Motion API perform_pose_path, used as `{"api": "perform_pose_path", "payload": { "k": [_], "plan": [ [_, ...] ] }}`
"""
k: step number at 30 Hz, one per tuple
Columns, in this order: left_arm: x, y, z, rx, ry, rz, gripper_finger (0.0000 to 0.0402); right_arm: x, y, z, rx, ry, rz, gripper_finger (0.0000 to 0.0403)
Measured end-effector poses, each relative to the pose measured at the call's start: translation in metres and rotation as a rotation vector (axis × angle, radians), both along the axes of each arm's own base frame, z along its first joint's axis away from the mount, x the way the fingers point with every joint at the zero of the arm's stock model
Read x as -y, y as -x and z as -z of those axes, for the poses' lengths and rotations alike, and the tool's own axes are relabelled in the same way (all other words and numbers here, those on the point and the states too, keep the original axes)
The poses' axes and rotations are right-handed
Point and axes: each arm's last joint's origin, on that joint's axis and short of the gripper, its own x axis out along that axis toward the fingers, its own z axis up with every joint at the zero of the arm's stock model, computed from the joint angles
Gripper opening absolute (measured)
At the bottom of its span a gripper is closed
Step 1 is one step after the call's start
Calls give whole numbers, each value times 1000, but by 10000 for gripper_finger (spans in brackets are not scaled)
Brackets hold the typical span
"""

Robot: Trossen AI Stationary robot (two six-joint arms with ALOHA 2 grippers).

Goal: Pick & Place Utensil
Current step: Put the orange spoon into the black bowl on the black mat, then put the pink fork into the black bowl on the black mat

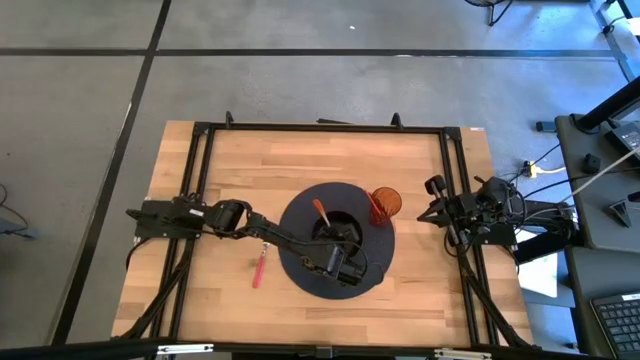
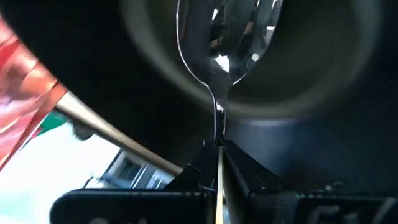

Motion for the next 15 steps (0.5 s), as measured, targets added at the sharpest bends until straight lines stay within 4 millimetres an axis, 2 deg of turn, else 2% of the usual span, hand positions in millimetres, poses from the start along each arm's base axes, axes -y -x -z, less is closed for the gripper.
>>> {"api": "perform_pose_path", "payload": {
  "k": [3, 7, 15],
  "plan": [
    [0, 0, 1, -19, 54, -6, 4, 0, 0, 0, 0, 0, 0, 10],
    [-1, 0, 1, -5, 31, -12, 11, 0, 0, 0, 0, 0, 0, 10],
    [-3, -1, -1, 6, -24, -3, 54, 0, 0, 0, 0, 0, 0, 10]
  ]
}}
